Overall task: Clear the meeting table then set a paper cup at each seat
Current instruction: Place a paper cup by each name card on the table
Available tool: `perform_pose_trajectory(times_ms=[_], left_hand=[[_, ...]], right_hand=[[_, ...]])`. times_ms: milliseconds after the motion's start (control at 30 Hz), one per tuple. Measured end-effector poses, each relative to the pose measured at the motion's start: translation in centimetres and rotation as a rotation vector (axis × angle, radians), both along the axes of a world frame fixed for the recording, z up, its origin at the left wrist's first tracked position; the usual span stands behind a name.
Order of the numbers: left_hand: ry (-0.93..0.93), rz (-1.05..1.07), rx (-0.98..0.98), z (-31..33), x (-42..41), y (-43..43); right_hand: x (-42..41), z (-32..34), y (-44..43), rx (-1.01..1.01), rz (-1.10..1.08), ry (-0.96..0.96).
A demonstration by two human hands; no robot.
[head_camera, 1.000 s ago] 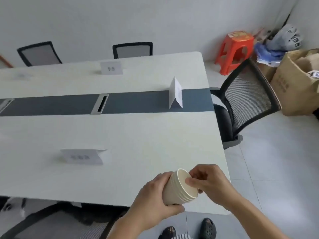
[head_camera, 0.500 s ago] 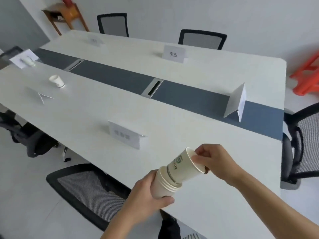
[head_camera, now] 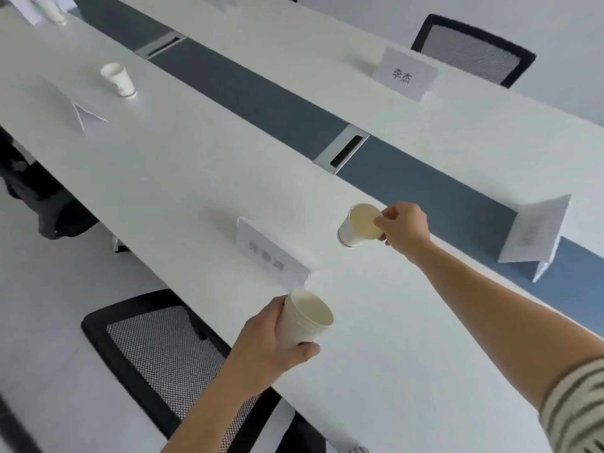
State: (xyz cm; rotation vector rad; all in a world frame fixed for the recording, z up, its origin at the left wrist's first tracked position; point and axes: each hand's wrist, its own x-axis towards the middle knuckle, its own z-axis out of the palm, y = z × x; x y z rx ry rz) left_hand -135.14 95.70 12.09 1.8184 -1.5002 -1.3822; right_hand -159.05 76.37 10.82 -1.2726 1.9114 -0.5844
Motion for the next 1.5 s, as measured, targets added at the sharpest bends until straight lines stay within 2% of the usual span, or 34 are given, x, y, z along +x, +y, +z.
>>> perform_pose_trajectory(times_ms=[200, 400, 667, 800, 900, 1167, 1500], left_hand=[[-0.019, 0.078, 0.062, -1.8, 3.3, 0.8], [-0.015, 0.120, 0.085, -3.2, 4.6, 0.7], [-0.011, 0.068, 0.050, -2.2, 4.1, -1.3], [-0.007, 0.012, 0.033, -1.3, 3.3, -1.8], [0.015, -0.065, 0.054, -0.8, 2.2, -2.0], [0.028, -0.308, 0.034, 0.9, -2.9, -0.5], [-0.001, -0.715, -0.001, 2.5, -13.6, 6.9]], right_hand=[[3.9, -4.9, -5.9, 0.058, -0.061, 0.081], [4.3, -7.7, -7.2, 0.100, -0.068, 0.164], [3.3, -6.4, -6.0, 0.140, -0.042, 0.128], [0.8, -4.9, -3.7, 0.230, -0.005, 0.042], [-1.3, -3.5, 0.1, 0.297, 0.053, 0.008], [-6.6, 1.2, 16.0, 0.277, 0.068, -0.086], [-12.1, 3.0, 40.6, 0.231, -0.268, -0.141]])
